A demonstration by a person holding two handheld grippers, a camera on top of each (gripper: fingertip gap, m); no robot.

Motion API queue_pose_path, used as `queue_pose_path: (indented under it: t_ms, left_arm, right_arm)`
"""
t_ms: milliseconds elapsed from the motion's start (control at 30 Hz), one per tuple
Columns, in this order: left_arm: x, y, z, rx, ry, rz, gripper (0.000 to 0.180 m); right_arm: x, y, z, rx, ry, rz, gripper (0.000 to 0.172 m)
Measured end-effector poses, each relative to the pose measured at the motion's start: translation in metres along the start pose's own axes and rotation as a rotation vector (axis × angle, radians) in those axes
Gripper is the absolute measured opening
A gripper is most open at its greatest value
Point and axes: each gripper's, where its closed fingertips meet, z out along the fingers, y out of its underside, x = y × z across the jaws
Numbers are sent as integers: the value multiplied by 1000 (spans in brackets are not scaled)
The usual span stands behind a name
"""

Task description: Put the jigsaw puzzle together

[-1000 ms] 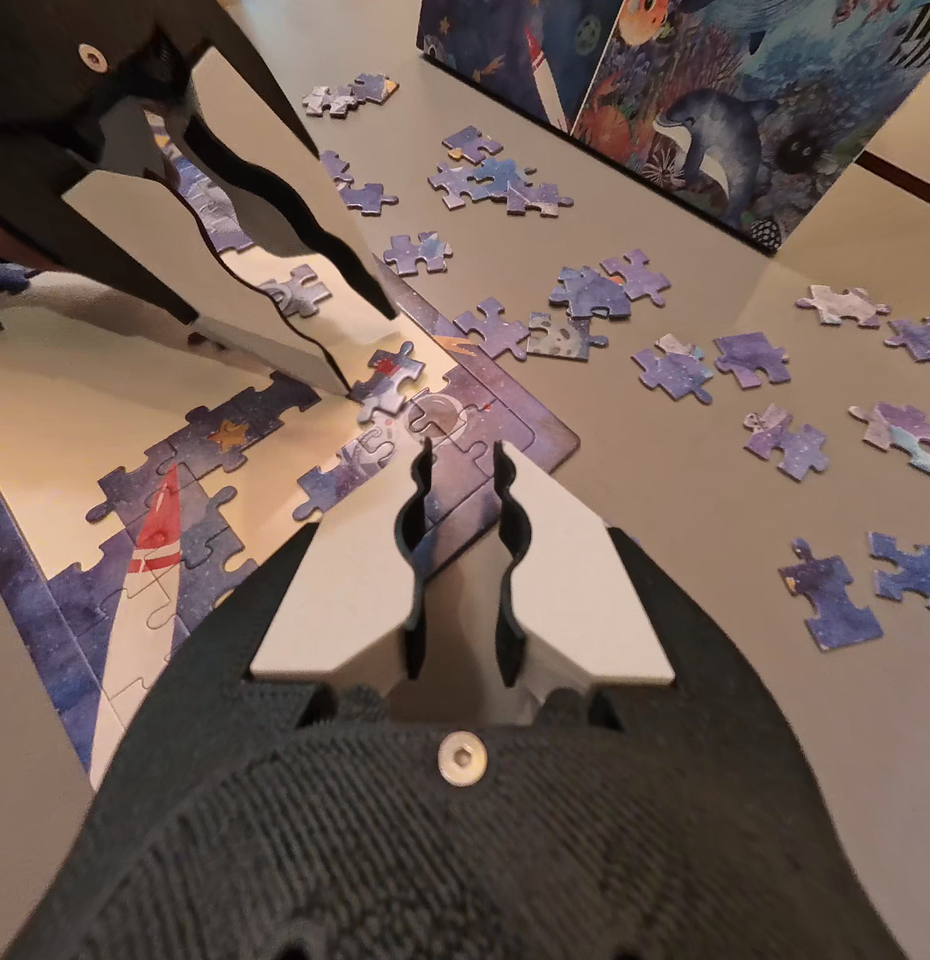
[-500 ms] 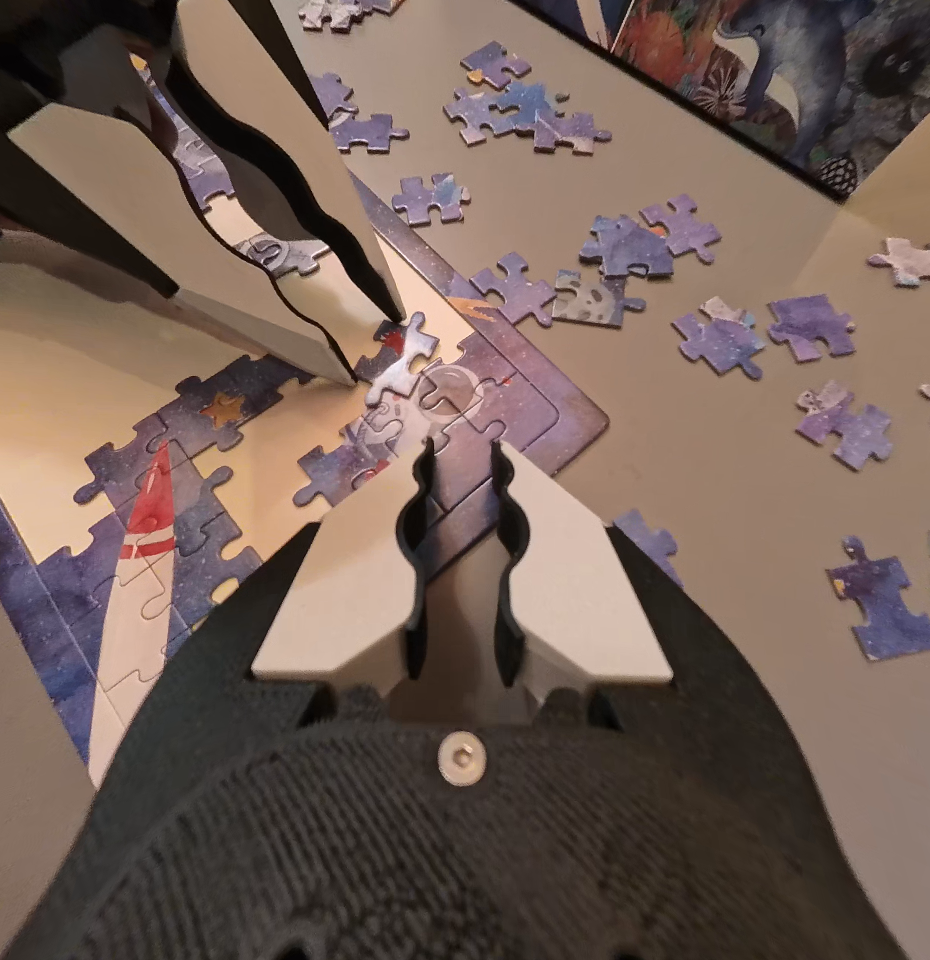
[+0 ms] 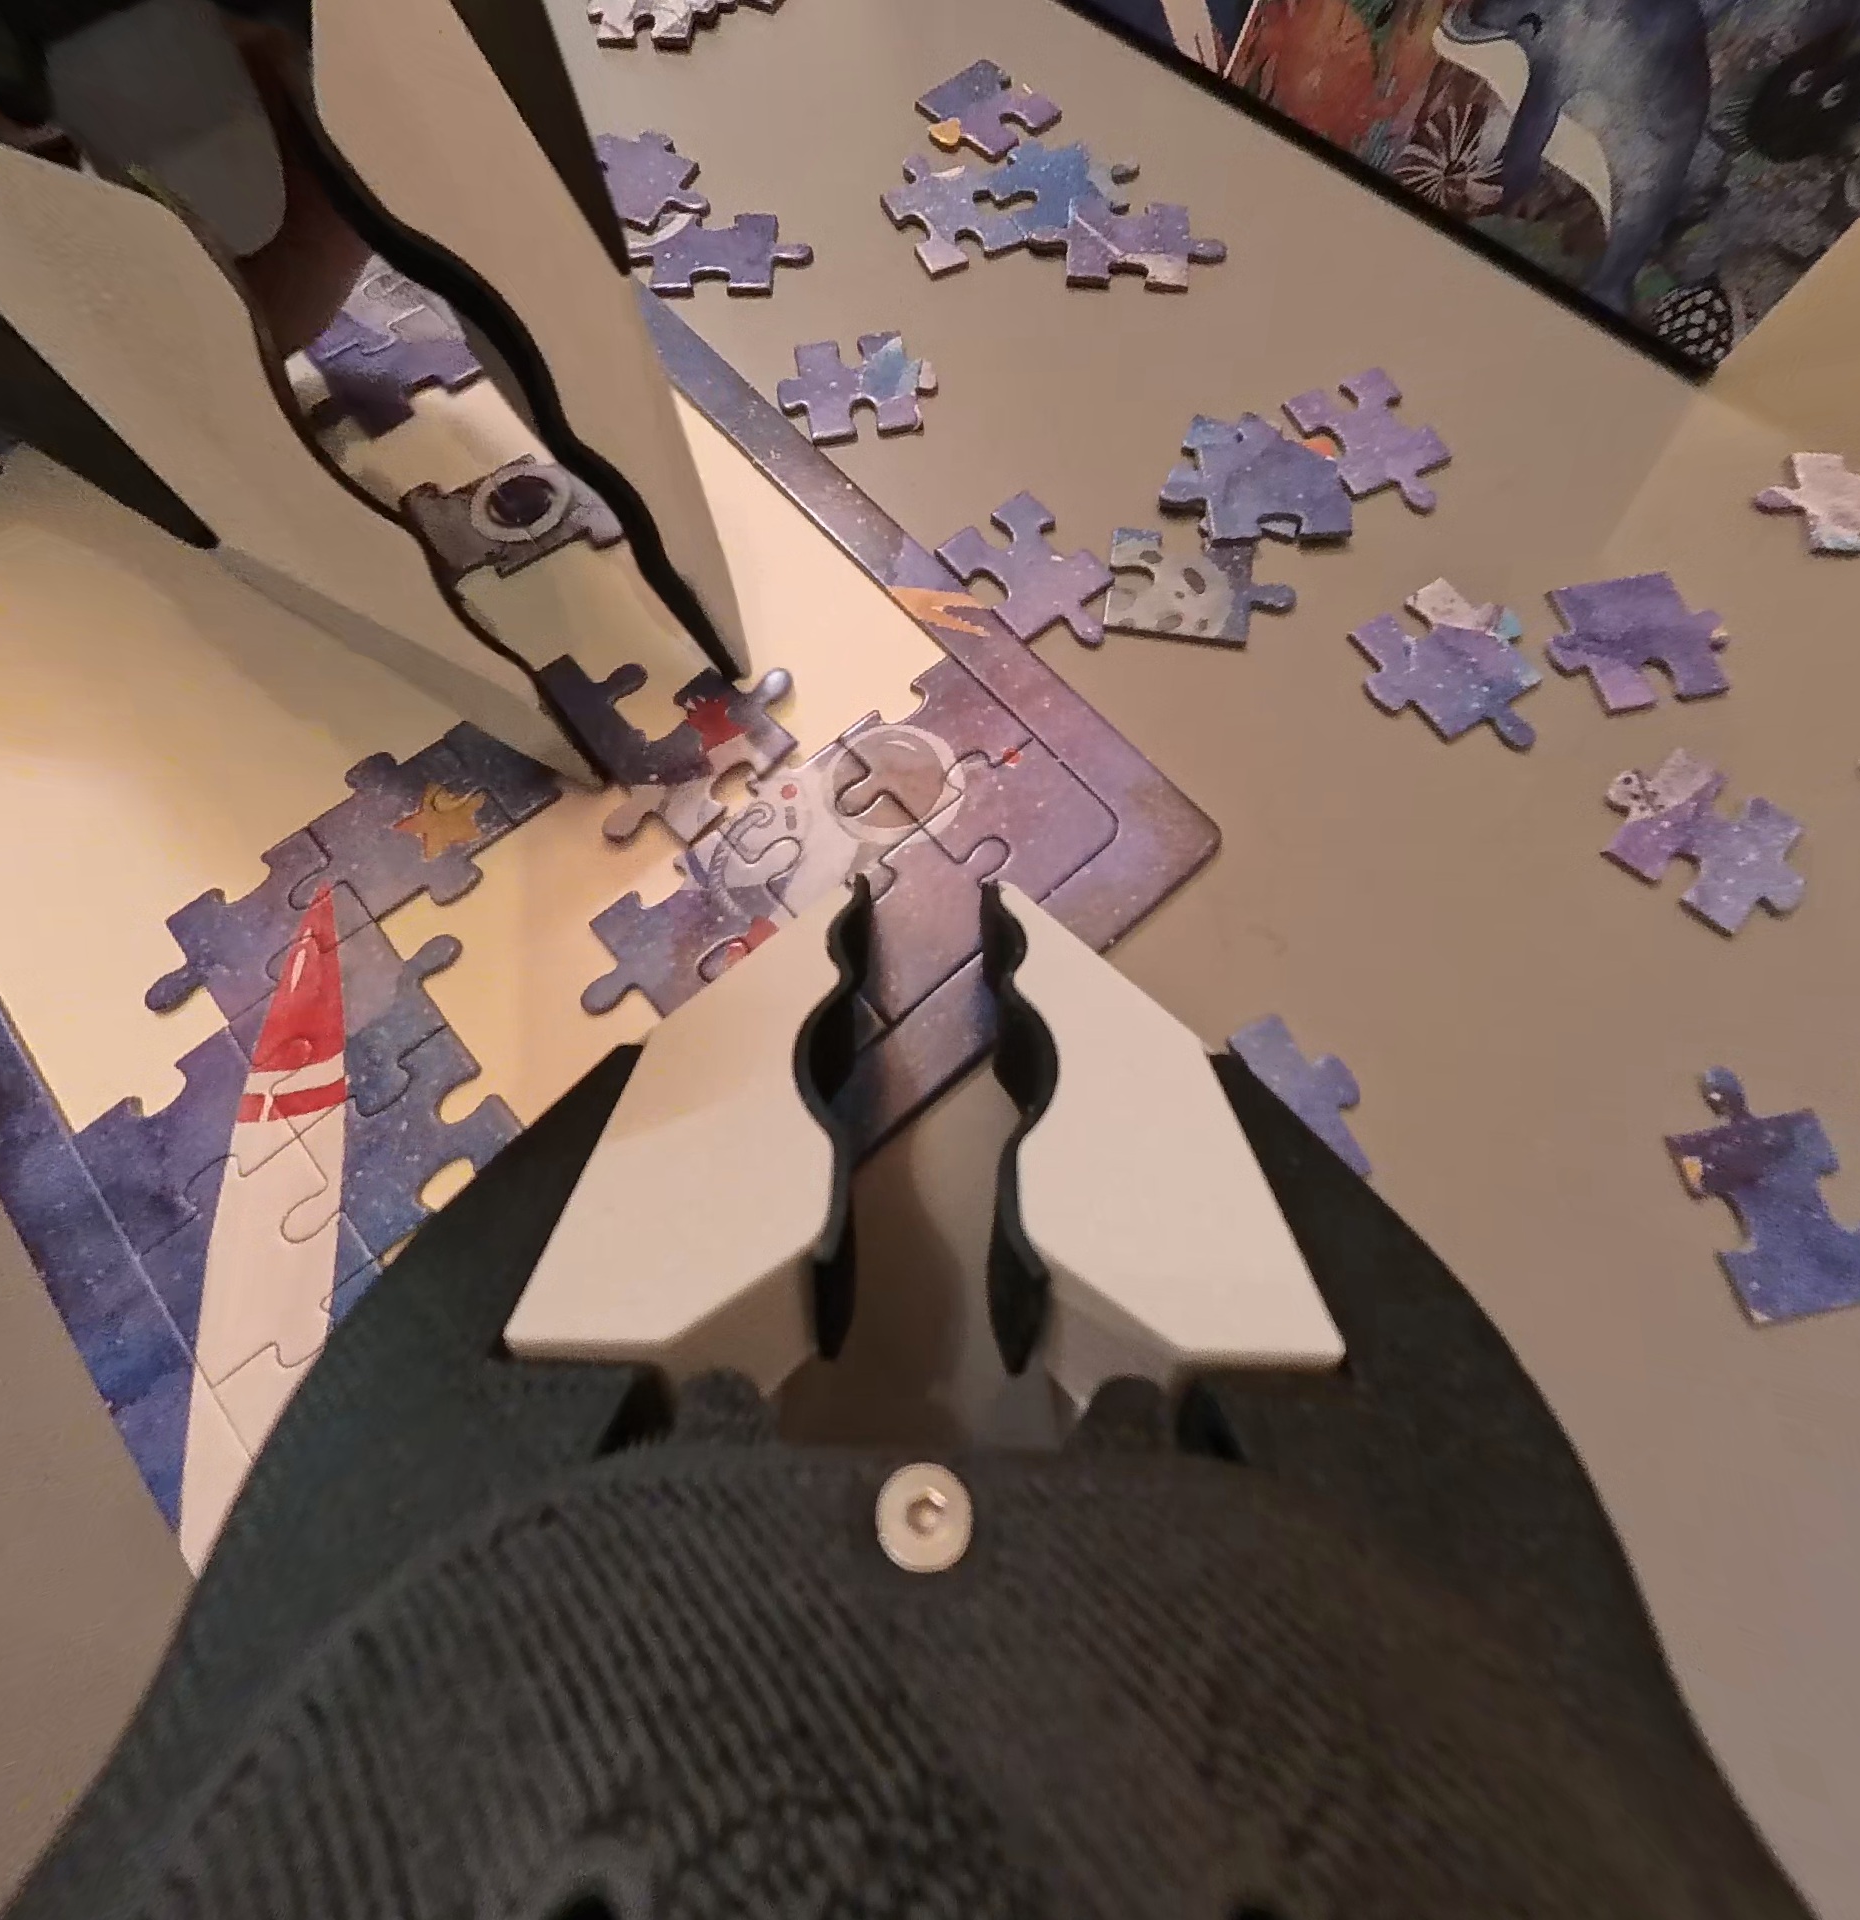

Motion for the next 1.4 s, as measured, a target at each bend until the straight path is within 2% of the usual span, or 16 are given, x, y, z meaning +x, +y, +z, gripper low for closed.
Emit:
queue_pose_path:
  t_ms: [267,867,1100,1400]
  left_arm:
    - [-8,0,1,-26,7,13,39]
    - [-8,-3,-3,10,-30,11,37]
    - [-7,-7,-2,33,-37,16,35]
    - [-10,-4,2,15,-61,18,34]
  right_arm:
    - [0,0,0,0,-1,0,19]
    - [-2,-3,1,9,8,-23,18]
    - [-21,-16,0,64,-60,-54,16]
    - [-23,-7,8,3,-64,-61,14]
